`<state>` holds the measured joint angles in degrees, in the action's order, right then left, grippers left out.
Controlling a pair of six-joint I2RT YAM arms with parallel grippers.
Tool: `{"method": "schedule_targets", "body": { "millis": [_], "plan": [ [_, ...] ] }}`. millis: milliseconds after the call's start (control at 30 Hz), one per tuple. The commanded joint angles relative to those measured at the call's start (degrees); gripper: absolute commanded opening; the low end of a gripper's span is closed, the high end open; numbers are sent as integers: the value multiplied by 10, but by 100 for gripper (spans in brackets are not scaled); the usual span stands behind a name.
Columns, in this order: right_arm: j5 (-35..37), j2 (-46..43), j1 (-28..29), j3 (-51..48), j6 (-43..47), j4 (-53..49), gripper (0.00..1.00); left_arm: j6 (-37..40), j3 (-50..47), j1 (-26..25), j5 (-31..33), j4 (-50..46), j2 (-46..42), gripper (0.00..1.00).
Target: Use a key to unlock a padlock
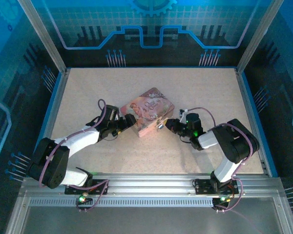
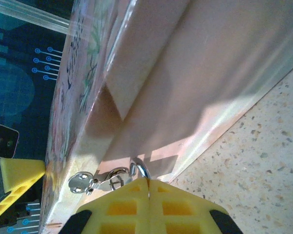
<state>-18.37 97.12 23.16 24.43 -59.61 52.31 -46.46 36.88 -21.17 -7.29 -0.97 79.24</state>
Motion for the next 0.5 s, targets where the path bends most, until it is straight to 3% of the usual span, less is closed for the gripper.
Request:
{"method": "schedule_targets", "body": {
  "millis": [0,467],
  "plan": [
    [13,-33,-13,-6,24,-18,0,5,-11,-2,-2,-25,17,95],
    [-13,-262,-22,23,191,-416,0,50,55,46,-13,-38,71,96]
  ]
}}
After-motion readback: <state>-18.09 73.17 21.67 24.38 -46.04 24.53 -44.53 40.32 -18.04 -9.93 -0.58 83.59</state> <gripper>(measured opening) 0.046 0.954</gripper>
